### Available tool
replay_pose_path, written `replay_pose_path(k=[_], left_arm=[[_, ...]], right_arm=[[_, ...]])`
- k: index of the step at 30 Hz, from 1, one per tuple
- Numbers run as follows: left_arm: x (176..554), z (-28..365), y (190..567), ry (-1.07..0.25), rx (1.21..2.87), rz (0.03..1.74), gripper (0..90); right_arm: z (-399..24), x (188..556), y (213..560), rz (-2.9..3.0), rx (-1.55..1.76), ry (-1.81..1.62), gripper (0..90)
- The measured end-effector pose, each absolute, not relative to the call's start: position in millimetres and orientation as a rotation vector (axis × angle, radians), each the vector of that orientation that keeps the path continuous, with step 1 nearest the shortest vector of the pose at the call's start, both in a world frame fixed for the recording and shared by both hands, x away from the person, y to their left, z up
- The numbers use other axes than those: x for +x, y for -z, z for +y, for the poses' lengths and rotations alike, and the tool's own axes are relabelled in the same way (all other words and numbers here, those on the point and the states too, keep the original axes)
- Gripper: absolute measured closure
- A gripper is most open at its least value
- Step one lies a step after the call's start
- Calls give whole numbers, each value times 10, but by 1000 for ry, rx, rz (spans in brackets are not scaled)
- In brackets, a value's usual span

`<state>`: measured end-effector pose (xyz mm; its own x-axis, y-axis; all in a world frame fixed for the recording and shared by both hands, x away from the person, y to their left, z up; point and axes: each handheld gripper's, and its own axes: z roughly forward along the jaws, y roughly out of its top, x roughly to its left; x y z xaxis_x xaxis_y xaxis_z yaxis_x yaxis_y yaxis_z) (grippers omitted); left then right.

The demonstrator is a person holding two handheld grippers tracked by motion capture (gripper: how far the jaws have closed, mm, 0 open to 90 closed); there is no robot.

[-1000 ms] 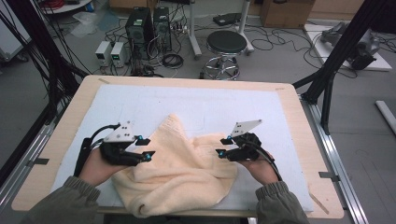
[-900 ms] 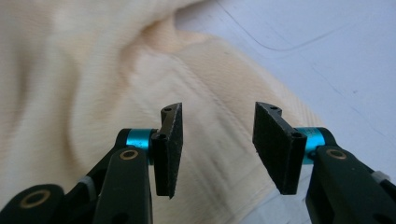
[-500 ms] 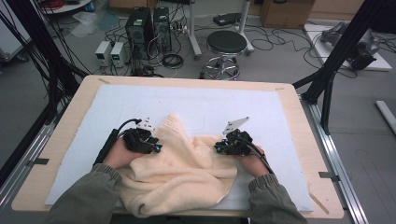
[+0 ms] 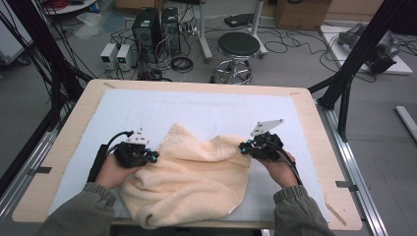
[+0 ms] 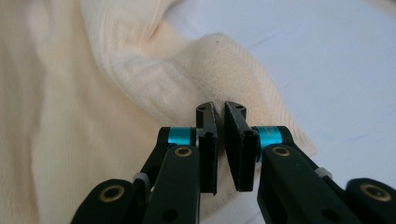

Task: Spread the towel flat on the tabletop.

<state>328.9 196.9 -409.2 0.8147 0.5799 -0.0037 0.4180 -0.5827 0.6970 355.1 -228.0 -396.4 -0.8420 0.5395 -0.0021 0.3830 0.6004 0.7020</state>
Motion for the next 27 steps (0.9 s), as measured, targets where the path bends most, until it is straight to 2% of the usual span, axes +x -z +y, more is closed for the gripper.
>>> replay_pose_path(k=[2,4,9,14,18,22,27], left_arm=[[3159,2025,4096,-250,2280,724,848],[3068,2067,4111,-209,2289,724,848],[2982,2147,4043,-178,2259,707,821],[3185,2107,3881,-250,2156,712,669],[3425,1992,3923,-281,2115,747,621],[3597,1836,4099,-283,2205,783,580],[3656,1765,4284,-264,2316,804,574]], right_arm=[[-2262,3540,4028,2652,773,-1060,802],[-2227,3516,4131,2739,777,-1045,749],[-2238,3467,4032,2697,745,-1150,664],[-2251,3540,4068,2691,785,-1136,564],[-2199,3630,4160,2705,786,-1130,551],[-2283,3700,4139,2628,826,-1235,568],[-2387,3748,4133,2567,893,-1266,598]])
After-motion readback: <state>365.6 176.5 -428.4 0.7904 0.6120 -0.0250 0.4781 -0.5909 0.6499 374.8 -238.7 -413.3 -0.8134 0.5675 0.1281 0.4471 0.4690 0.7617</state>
